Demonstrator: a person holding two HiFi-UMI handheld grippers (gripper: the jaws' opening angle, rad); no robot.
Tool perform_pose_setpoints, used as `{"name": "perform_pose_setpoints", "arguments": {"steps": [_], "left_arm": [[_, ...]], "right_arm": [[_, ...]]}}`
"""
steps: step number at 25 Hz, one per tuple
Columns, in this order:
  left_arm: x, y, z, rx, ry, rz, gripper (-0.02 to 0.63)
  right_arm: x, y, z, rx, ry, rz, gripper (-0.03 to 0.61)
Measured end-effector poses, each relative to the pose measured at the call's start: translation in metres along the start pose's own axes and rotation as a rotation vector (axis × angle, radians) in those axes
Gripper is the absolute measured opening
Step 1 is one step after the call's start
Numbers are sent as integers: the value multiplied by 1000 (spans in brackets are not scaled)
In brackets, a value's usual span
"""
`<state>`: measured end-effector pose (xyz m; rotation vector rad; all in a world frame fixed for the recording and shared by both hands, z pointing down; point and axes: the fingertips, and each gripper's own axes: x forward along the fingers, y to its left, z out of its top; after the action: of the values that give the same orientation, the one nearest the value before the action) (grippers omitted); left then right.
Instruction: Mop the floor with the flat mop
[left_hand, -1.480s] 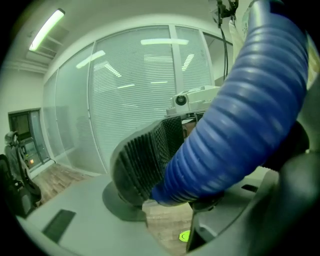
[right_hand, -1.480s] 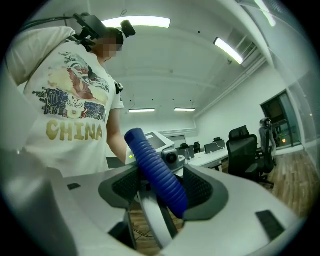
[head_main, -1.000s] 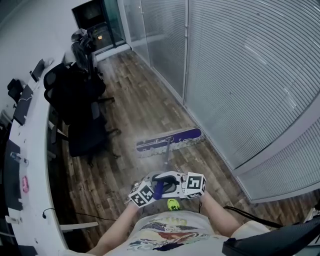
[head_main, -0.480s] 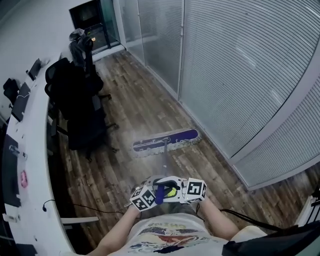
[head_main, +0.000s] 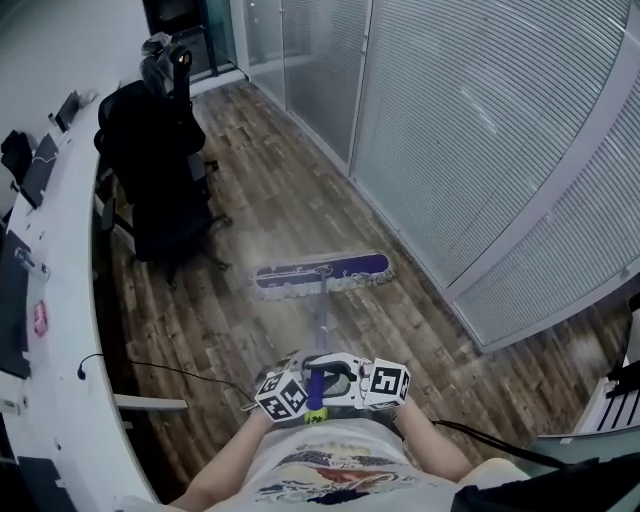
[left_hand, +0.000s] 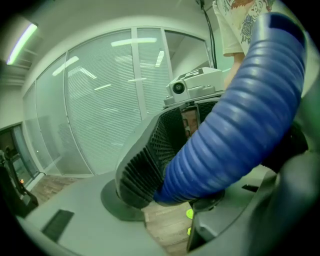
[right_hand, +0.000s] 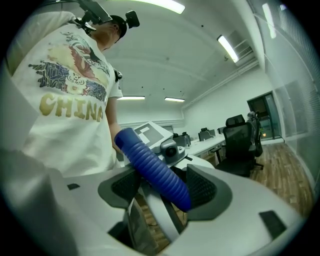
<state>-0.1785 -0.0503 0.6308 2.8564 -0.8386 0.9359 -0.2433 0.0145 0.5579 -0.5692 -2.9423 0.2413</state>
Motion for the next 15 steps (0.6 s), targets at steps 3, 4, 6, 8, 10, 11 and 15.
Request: {"name": "perform_pose_setpoints", "arguments": {"steps": [3,4,6,8,10,11,15], "left_arm": [[-14,-37,-3,-7,-2,-1,187],[-17,-49,-4,-9,-1,2,187],[-22,-70,-4,-9,6,8,187],[-24,-90,3,-5,14,7,187],[-24,-118,12,-7,20,4,187],[-24,-134,16,-8,23,4,187],[-25,-196,19,9,47,5,187]], "right_arm": [[8,38,-7,4,4,2,259],[10,50,-9,3,4,6,259],[9,72,-12,-1,0,11,259],[5,93,-13,1,-3,11,259],[-5,121,-16,6,-4,18,259],[-10,136,-18,6,-10,23,259],[-21,195,-32,2,-42,16,259]]}}
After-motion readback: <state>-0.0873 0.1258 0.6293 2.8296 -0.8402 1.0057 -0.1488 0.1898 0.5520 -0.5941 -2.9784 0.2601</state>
